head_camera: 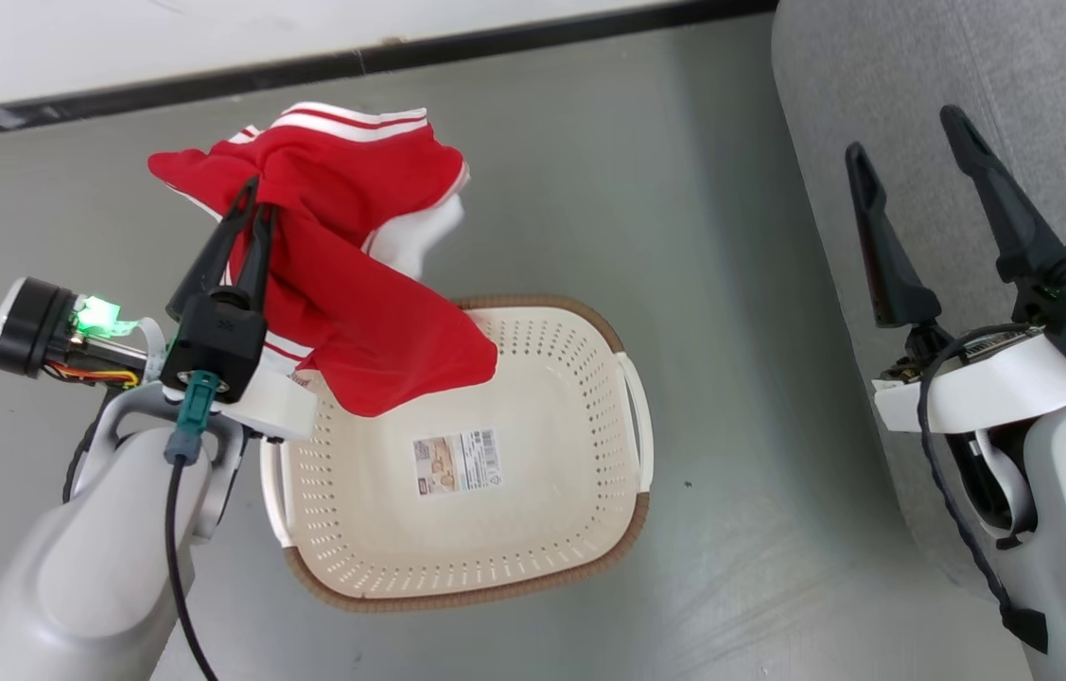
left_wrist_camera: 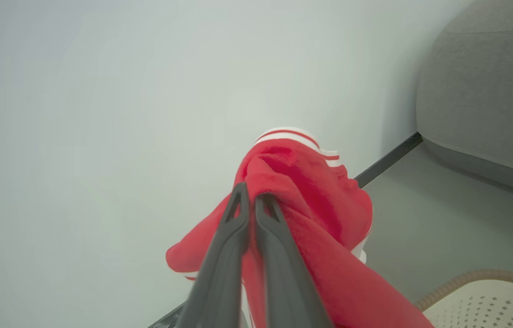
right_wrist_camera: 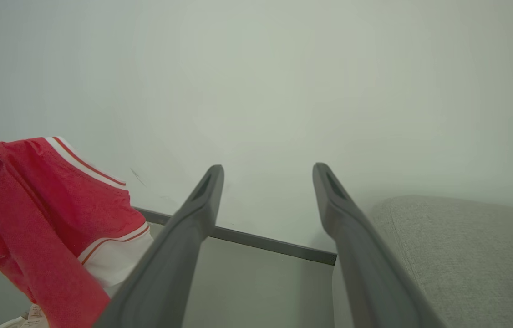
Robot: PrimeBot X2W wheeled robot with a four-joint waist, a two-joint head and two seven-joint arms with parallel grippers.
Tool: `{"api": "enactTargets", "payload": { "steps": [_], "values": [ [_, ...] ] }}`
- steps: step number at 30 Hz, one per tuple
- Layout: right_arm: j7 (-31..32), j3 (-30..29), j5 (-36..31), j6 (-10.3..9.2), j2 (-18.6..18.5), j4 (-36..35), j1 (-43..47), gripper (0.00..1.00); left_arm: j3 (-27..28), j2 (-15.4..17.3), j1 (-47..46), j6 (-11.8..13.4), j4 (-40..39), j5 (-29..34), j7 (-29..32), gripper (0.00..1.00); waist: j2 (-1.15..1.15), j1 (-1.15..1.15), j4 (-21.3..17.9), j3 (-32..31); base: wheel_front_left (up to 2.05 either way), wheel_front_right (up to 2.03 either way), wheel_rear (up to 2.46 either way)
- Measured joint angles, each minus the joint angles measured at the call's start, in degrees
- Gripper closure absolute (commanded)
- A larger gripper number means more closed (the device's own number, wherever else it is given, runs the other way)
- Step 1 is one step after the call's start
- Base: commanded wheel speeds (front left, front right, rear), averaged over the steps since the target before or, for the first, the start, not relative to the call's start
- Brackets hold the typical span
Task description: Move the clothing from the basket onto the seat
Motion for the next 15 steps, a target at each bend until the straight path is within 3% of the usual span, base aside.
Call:
{"api": "enactTargets", "payload": {
  "steps": [15],
  "values": [
    [0.0, 7.7, 3.7, 0.0, -4.5, 4.3, 3.1, 0.0, 0.6, 2.2, 0.1, -1.6, -8.3, -0.7, -0.1, 1.0, 0.0, 0.0, 2.5, -8.8, 0.0, 0.0, 0.0]
  ]
}}
